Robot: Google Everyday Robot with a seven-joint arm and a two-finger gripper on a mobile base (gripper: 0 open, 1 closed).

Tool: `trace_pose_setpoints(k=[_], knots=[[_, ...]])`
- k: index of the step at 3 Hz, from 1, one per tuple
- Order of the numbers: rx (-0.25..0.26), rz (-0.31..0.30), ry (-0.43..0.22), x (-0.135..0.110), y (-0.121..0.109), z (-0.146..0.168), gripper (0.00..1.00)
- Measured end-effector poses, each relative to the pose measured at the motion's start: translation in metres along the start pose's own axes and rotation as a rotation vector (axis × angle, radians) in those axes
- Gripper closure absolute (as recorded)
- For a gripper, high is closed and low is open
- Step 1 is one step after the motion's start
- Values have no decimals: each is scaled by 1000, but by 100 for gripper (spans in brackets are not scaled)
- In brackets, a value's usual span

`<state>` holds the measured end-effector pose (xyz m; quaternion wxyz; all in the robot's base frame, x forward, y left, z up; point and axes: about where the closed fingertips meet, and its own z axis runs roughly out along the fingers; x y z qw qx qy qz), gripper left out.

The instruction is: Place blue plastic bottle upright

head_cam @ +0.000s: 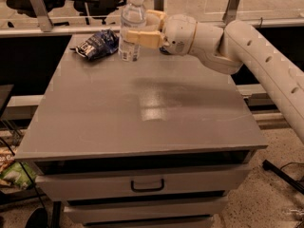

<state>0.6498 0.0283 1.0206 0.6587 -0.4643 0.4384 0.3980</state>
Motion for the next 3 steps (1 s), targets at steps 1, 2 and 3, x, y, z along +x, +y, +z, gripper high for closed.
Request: trace_pose_setpoints(k=[1,2,3], knots=[[-22,121,-53,-1,-8,5,100],[-113,210,-57,-1,-7,17,100],[-203,233,-52,-5,0,28,100]])
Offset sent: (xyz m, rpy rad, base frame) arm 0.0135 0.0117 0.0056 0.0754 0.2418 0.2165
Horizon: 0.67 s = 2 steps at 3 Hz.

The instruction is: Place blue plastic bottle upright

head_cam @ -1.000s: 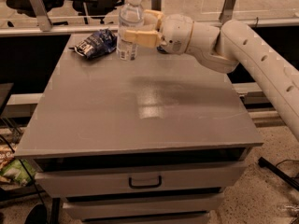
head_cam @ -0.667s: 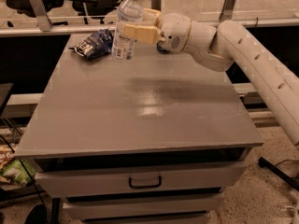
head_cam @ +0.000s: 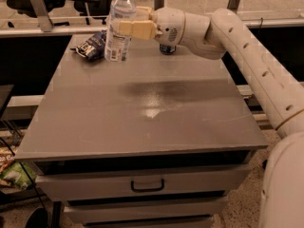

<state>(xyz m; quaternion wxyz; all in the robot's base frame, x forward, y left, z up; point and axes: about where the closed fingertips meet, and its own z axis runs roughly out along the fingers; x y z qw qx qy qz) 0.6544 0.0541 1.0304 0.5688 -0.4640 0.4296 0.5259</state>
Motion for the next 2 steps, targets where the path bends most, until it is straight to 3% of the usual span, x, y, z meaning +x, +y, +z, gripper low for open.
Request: trace_pose_setpoints(k=[2], knots=[[-223,44,-28,2,25,45,100]])
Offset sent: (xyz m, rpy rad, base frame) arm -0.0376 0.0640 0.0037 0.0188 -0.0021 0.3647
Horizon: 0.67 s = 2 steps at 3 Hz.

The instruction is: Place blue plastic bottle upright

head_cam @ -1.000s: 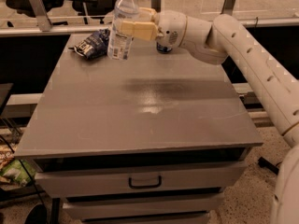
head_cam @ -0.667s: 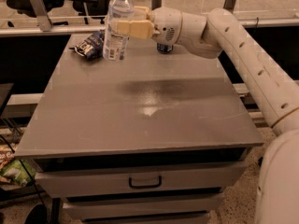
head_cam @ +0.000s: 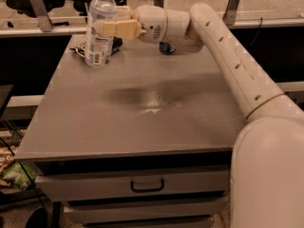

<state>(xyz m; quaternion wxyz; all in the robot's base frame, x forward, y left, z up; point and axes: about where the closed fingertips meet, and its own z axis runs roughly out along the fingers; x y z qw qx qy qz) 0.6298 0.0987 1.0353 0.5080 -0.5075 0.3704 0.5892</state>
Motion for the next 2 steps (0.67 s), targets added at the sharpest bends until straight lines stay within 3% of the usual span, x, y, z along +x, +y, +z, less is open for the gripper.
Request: trace_pose_setpoints(k=[1,2], knots=[[-68,25,-7,5,8,15,100],[-71,33,-5,6,10,19,100]])
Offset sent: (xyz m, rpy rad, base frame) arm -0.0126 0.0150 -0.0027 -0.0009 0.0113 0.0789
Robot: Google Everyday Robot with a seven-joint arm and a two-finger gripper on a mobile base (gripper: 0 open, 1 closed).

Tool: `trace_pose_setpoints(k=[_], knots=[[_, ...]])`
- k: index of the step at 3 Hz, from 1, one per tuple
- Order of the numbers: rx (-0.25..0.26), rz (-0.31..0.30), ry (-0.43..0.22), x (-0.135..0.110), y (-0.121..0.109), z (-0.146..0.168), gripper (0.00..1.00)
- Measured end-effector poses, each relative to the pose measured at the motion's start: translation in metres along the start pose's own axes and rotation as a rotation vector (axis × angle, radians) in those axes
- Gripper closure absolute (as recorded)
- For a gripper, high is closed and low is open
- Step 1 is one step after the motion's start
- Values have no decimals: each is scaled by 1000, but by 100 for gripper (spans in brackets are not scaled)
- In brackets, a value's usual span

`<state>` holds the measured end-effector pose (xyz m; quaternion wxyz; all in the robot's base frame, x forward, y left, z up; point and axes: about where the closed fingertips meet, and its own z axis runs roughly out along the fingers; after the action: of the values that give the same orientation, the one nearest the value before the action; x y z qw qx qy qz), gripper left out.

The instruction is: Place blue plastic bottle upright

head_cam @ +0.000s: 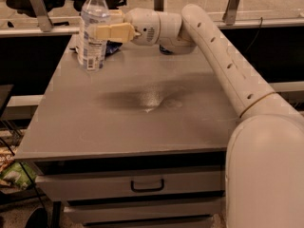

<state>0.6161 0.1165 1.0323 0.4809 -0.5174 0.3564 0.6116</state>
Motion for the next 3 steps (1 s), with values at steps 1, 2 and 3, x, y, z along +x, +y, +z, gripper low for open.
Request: trace_pose_setpoints(k=[1,2,3], knots=[[26,7,5,1,-2,3,100],[165,17,25,3,-1,1,100],[293,59,81,11,-1,-2,100]])
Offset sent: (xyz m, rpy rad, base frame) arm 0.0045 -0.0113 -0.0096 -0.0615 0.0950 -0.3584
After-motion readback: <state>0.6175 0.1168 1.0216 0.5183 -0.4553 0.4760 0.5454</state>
